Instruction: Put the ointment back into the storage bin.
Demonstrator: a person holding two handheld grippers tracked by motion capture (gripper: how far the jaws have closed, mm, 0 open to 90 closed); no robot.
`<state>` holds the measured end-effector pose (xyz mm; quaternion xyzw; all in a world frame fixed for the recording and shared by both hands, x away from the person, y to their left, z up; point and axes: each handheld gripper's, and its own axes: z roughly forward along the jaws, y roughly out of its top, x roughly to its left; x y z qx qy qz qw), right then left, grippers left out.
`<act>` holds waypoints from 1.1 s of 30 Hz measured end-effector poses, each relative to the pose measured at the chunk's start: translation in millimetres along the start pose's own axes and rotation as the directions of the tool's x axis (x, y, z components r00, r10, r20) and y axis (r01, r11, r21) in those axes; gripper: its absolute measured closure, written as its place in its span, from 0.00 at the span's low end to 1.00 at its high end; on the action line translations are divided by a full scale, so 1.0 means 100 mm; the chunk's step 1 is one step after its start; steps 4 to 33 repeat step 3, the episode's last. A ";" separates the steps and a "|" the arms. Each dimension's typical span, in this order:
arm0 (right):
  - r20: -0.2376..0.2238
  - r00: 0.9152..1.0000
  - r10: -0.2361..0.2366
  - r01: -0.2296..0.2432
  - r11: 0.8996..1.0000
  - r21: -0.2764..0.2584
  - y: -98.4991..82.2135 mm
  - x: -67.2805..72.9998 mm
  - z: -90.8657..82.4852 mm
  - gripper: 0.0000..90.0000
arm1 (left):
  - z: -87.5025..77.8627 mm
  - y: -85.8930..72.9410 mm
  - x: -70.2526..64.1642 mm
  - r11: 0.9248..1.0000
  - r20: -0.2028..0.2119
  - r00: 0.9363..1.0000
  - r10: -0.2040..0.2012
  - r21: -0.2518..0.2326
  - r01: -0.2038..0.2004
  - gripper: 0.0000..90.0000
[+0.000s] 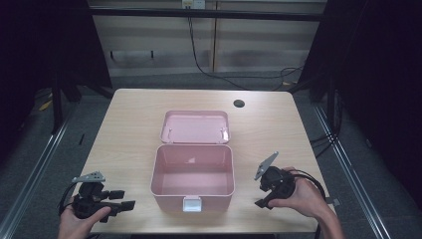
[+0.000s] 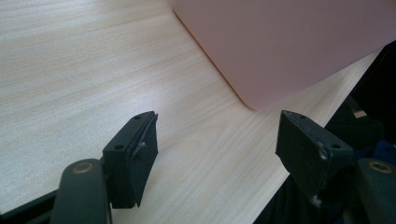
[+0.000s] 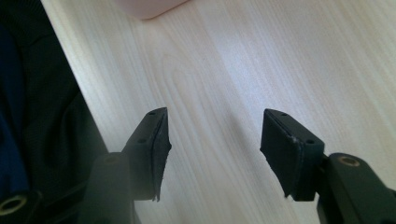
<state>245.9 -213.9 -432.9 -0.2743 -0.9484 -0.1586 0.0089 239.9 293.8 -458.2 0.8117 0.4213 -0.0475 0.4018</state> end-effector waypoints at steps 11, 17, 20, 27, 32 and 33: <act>-0.003 1.000 0.019 -0.019 1.000 -0.003 -0.06 -0.01 0.07 0.47 | 0.00 0.00 0.00 1.000 0.002 1.000 -0.003 -0.001 0.003 0.33; -0.003 1.000 0.019 -0.019 1.000 -0.003 -0.06 -0.01 0.07 0.47 | 0.00 0.00 0.00 1.000 0.002 1.000 -0.003 -0.001 0.003 0.33; -0.003 1.000 0.019 -0.019 1.000 -0.003 -0.06 -0.01 0.07 0.47 | 0.00 0.00 0.00 1.000 0.002 1.000 -0.003 -0.001 0.003 0.33; -0.003 1.000 0.019 -0.019 1.000 -0.003 -0.06 -0.01 0.07 0.47 | 0.00 0.00 0.00 1.000 0.002 1.000 -0.003 -0.001 0.003 0.33; -0.003 1.000 0.019 -0.019 1.000 -0.003 -0.06 -0.01 0.07 0.47 | 0.00 0.00 0.00 1.000 0.002 1.000 -0.003 -0.001 0.003 0.33; -0.003 1.000 0.019 -0.019 1.000 -0.003 -0.06 -0.01 0.07 0.47 | 0.00 0.00 0.00 1.000 0.002 1.000 -0.003 -0.001 0.003 0.33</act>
